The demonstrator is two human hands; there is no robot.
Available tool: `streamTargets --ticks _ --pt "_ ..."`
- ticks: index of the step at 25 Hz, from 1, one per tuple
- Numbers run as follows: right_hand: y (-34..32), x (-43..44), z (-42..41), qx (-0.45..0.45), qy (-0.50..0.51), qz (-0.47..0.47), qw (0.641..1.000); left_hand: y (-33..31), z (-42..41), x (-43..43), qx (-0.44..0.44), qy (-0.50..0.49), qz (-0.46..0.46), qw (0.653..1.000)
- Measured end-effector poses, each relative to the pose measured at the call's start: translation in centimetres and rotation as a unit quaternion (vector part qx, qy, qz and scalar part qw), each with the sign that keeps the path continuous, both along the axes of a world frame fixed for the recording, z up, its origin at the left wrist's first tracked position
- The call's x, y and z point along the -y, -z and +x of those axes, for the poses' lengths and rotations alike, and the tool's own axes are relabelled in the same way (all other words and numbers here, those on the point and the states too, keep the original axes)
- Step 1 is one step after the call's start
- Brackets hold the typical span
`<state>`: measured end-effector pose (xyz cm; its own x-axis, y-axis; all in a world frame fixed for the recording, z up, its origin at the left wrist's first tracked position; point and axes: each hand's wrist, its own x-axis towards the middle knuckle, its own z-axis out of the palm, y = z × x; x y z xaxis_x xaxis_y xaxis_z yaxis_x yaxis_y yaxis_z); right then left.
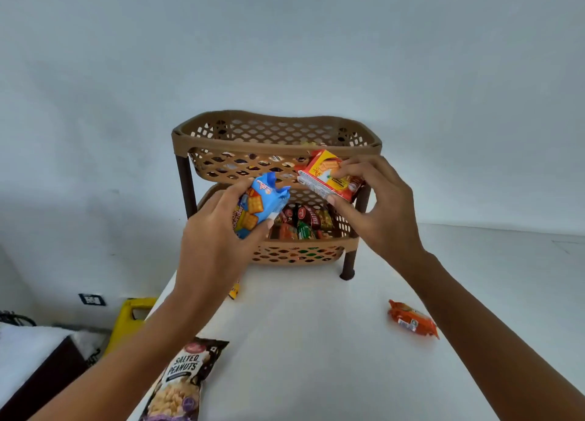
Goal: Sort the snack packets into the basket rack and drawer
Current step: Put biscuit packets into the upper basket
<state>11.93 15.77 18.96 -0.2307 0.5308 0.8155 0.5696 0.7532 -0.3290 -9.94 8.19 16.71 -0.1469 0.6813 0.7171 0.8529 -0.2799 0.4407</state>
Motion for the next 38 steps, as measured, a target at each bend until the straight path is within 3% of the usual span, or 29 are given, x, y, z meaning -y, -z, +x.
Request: streamTargets --ticks 4,9,12,14,16,27,33,38 --pt "-4.9 -4.5 -3.1 -0.052 0.003 0.003 0.999 -5.1 -1.7 -4.7 -0.001 0.011 0.024 1.000" --pt "-9.8 -10.5 -7.2 -0.127 0.010 -0.109 0.986 -10.9 -4.2 -12.0 0.114 0.020 0.021 0.993" --pt "-11.1 -15.0 -9.6 -0.098 0.040 -0.142 0.984 -13.0 -6.6 -18.7 0.085 -0.028 -0.132 0.987" --pt "-11.4 -18.2 -11.1 -0.047 0.073 -0.169 0.982 -13.5 -7.8 -22.9 0.056 -0.034 -0.268 0.961" --pt "-11.5 -21.0 -12.4 0.030 0.116 -0.195 0.974 -13.5 -8.6 -26.2 0.053 -0.030 -0.337 0.939" --pt "-6.2 -29.3 -16.8 0.184 0.139 -0.278 0.933 -9.2 -9.8 -36.0 -0.058 -0.080 -0.429 0.898" --pt "-5.0 -29.5 -16.7 0.254 0.149 -0.281 0.914 -7.2 -8.5 -37.7 -0.111 -0.077 -0.372 0.919" --pt "-4.6 -29.7 -16.6 0.274 0.147 -0.290 0.905 -7.3 -9.4 -37.6 -0.109 -0.088 -0.394 0.908"
